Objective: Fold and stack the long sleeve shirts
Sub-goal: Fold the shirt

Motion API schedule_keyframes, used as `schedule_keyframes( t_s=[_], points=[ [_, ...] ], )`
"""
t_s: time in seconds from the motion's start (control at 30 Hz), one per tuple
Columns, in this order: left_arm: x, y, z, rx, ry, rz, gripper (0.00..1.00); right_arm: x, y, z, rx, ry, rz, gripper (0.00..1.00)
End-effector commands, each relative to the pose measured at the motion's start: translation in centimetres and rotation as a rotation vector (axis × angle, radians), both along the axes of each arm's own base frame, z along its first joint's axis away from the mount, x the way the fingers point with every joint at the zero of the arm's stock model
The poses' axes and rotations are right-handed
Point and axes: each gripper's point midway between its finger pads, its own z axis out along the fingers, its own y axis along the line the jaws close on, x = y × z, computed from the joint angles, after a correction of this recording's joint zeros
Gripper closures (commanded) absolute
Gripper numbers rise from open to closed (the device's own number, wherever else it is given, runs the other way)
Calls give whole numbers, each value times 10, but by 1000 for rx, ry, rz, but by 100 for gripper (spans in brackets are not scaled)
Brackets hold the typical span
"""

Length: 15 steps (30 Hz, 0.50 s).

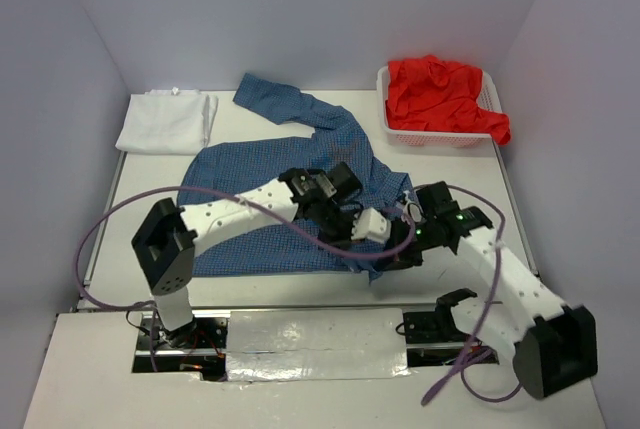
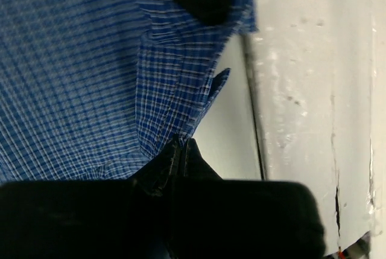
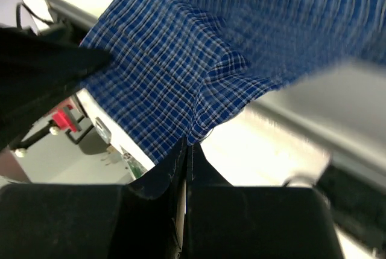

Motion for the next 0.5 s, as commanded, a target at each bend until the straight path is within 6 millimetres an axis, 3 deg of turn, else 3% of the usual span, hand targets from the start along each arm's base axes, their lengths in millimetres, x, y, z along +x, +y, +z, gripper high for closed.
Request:
schedule_keyframes(
  t_s=[0.0,0.13,0.17,0.23,0.4,0.43,0.47],
  points=[
    [12,12,-10,19,172,94,100,38,15,-9,35,-45,23,99],
    [60,16,-19,-23,159,244,100,74,21,-20,11,-43,16,95],
    [69,19,-25,-14,147,279,100,79,18,-34,-25,0,5,95],
    [90,21,-31,-29,139,364,100,88,15,-42,-40,11,-1,94],
    [122,26,-42,-40,99,474,100,114,5,-50,-31,17,-103,92],
    [126,24,-43,-49,100,486,100,122,4,-47,-28,0,-120,90],
    [132,19,-41,-74,87,493,99,126,4,-47,-32,2,-135,80]
  ],
)
